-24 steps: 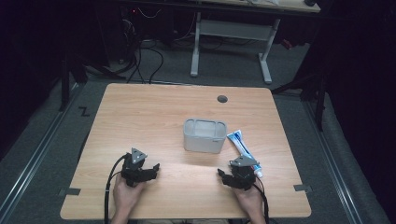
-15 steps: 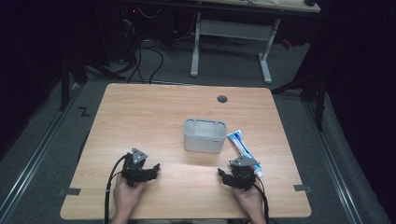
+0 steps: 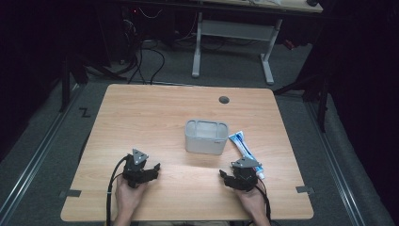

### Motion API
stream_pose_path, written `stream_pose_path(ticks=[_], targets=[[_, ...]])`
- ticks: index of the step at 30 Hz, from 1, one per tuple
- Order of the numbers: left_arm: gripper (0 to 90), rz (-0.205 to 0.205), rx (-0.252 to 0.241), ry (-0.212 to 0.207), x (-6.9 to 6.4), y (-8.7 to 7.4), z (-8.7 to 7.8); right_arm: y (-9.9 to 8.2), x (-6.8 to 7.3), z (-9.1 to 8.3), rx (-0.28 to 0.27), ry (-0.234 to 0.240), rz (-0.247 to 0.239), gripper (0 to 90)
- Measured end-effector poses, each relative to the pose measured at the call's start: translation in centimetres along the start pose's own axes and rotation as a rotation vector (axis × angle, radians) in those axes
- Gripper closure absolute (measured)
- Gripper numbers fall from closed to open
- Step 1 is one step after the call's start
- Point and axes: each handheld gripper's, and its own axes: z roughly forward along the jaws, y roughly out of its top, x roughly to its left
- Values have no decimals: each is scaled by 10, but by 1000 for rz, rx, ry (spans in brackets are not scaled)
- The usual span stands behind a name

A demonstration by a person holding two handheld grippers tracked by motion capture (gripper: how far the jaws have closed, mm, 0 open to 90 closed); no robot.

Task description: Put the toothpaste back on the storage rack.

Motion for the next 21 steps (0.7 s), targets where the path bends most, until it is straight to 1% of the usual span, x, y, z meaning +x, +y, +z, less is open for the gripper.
stream_pose_path(ticks=[6, 12, 15, 18, 20, 21], targets=[[226, 14, 9, -14, -1, 0, 1, 0, 0, 0, 0, 2, 0, 390], [199, 20, 13, -19, -2, 0, 1, 0, -1, -1, 5, 6, -4, 384], [194, 21, 13, -20, -2, 0, 1, -1, -2, -2, 7, 9, 16, 394], [190, 22, 16, -24, -2, 1, 1, -1, -4, -6, -12, 16, 31, 415], [186, 23, 17, -25, -2, 1, 1, -1, -5, -9, -30, 16, 24, 426], [183, 24, 16, -24, -2, 1, 1, -1, -6, -12, -39, 17, 35, 431]])
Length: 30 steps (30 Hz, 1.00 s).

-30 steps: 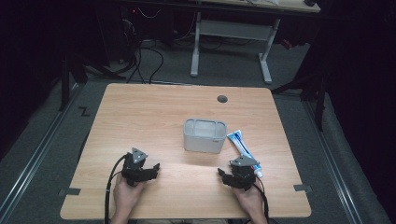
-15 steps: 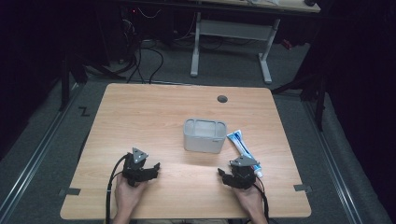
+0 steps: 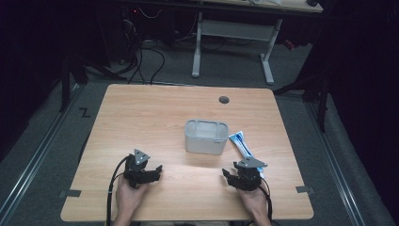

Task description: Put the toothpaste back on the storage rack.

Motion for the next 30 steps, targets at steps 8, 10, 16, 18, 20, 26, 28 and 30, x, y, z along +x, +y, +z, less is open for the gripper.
stream_pose_path(ticks=[8, 10, 16, 18, 20, 26, 28, 30], targets=[[166, 3, 3, -5, 0, 0, 0, 3, -8, -18, -44, 6, 25, 463], [163, 4, 3, -6, 0, 0, 0, 4, -9, -20, -48, 4, 26, 467], [151, 8, 6, -7, -1, 1, 1, 7, -12, -22, -53, 5, 37, 479], [145, 9, 6, -6, -1, 0, 1, 8, -13, -25, -61, -1, 35, 481], [145, 7, 8, -4, -1, 0, 1, 9, -15, -27, -67, -2, 41, 482], [143, 2, 7, 1, -3, 0, 1, 14, -22, -34, -78, -17, 41, 483], [143, 2, 7, 3, -3, 0, 1, 15, -25, -35, -83, -28, 43, 483], [143, 2, 7, 4, -3, 0, 0, 15, -29, -38, -92, -33, 56, 484]])
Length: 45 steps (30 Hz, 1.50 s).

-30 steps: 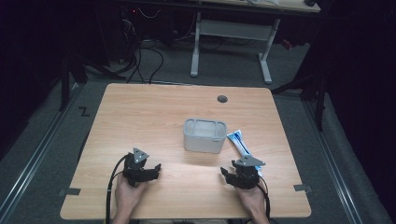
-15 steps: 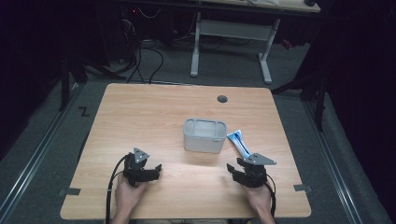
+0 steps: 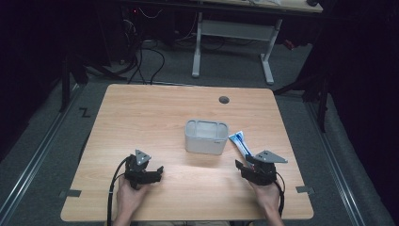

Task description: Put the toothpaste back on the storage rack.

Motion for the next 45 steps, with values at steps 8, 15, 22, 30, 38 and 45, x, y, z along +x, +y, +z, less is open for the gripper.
stream_pose_path(ticks=[8, 15, 22, 30, 38, 45], targets=[[142, -3, 0, 3, -1, 0, 0, 4, -15, -6, -14, -46, 35, 450], [142, -3, 0, 3, -1, 0, 0, 9, -25, -7, -9, -54, 39, 438], [142, -3, 2, 2, -1, 0, -1, 18, -39, -5, 1, -64, 49, 447], [142, -4, 0, 3, -1, -1, -1, 27, -48, 8, 42, -62, 56, 453], [148, -6, -1, 1, -1, -1, -1, 34, -50, 26, 92, -64, 33, 479], [149, -6, -2, 1, -1, -1, -1, 43, -50, 40, 136, -68, 14, 482]])
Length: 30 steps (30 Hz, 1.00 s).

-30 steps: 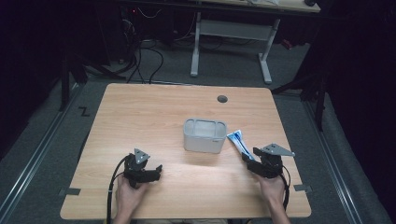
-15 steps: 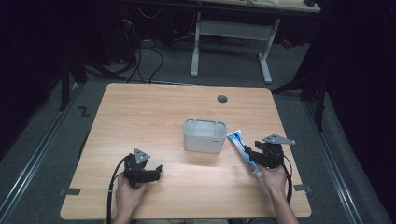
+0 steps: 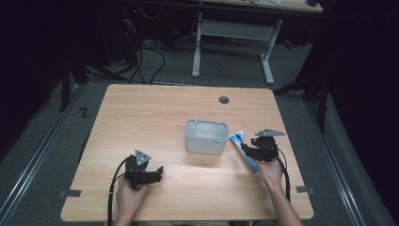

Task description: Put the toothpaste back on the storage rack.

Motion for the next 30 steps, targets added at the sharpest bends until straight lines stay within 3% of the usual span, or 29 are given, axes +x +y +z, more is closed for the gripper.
stream_pose_path(ticks=[30], targets=[[152, -1, -1, 0, 0, 0, 0, 21, 13, 47, 205, -71, -87, 535]])
